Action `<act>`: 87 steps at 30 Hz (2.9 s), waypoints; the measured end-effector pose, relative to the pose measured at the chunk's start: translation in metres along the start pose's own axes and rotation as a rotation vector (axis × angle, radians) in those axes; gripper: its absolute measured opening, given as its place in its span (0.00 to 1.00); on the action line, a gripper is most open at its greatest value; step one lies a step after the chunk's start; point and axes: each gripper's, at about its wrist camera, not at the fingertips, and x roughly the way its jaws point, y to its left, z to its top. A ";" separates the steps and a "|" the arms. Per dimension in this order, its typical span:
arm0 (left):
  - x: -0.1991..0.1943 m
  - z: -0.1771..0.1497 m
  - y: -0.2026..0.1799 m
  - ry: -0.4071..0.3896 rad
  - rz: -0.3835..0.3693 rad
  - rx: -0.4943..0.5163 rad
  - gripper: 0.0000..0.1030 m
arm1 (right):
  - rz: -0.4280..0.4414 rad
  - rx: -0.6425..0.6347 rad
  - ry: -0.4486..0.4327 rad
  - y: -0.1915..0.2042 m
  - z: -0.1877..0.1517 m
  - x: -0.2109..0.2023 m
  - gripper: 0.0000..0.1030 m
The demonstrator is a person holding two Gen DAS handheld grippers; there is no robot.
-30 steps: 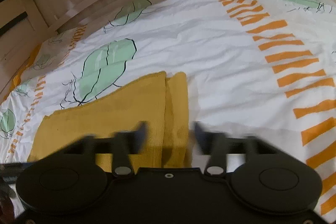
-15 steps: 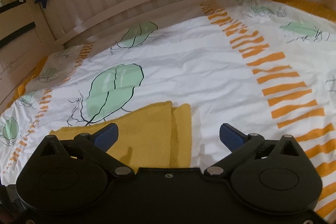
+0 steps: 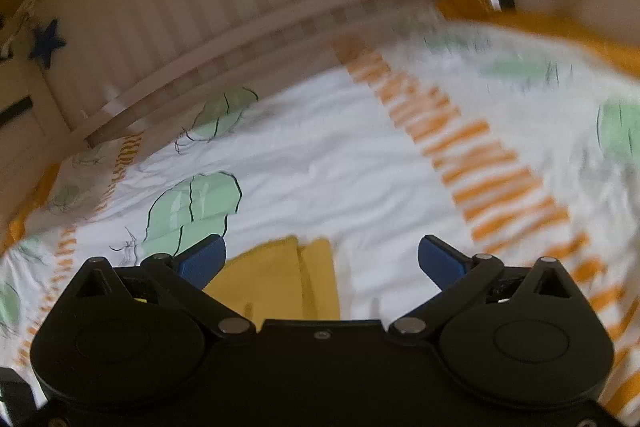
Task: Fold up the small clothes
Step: 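Sweep the open left tool over the folded sweater to flatten it, then close the right tool on the side edge of the yellow sweater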
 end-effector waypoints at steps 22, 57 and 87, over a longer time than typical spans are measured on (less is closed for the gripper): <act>-0.013 0.043 0.005 -0.040 0.100 -0.065 0.88 | 0.049 0.078 0.221 -0.020 -0.014 0.032 0.96; 0.010 0.064 0.059 0.000 0.107 -0.166 0.88 | 0.431 0.333 0.416 -0.063 -0.043 0.089 0.96; -0.041 0.033 0.195 -0.043 0.042 -0.273 0.88 | 0.178 -0.025 0.413 0.033 -0.030 0.076 0.23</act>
